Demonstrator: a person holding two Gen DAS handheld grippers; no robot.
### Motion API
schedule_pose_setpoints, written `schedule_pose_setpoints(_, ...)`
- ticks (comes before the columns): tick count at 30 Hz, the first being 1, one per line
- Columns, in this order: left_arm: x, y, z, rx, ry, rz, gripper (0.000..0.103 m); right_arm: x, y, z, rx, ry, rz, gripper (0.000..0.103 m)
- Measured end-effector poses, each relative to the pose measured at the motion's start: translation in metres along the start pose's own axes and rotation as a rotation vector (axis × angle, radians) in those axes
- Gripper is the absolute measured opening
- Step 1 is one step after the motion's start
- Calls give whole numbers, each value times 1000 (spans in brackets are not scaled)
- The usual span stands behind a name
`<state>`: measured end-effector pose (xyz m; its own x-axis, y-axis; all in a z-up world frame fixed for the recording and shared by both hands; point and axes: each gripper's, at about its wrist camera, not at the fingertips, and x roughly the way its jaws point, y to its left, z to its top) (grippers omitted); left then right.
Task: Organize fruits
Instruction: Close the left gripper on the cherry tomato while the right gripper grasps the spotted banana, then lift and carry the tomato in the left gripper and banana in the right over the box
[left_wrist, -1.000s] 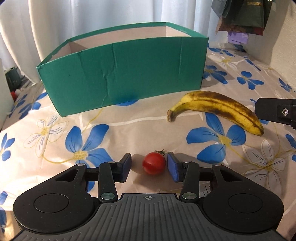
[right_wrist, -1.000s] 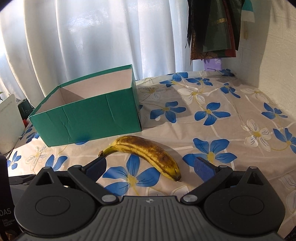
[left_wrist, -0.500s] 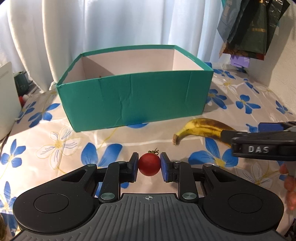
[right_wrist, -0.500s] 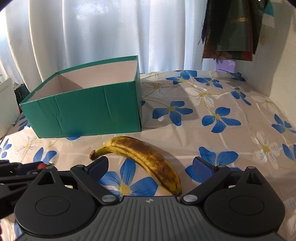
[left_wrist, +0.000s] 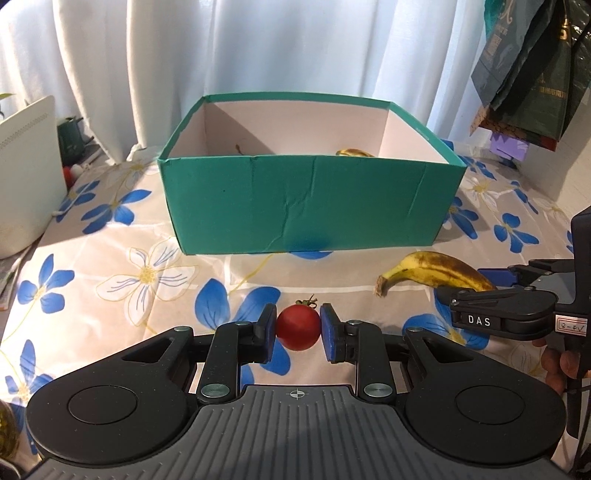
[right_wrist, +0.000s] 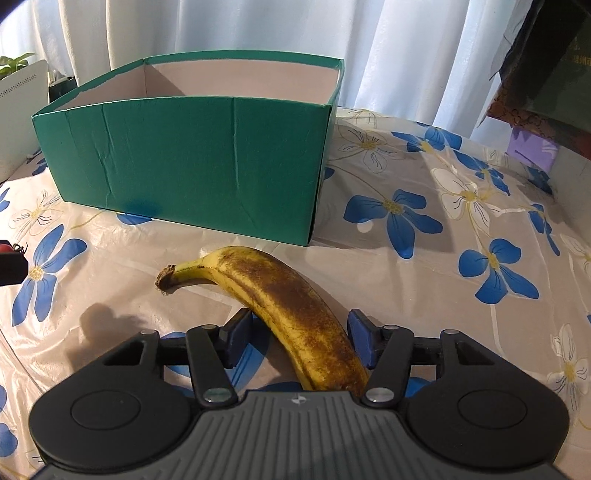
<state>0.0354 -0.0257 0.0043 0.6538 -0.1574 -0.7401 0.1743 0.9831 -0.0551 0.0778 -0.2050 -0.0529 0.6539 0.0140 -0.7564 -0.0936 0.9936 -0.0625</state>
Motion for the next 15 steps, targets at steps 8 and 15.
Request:
schedule_pose_setpoints(8,-1,1,6,-14,-1,11,29,-6,-4,-1,17,-17,26,33)
schedule_pose_setpoints(15,-2,1,11,-22,2,8,29,-31,-11,-1,76,-73,25,33)
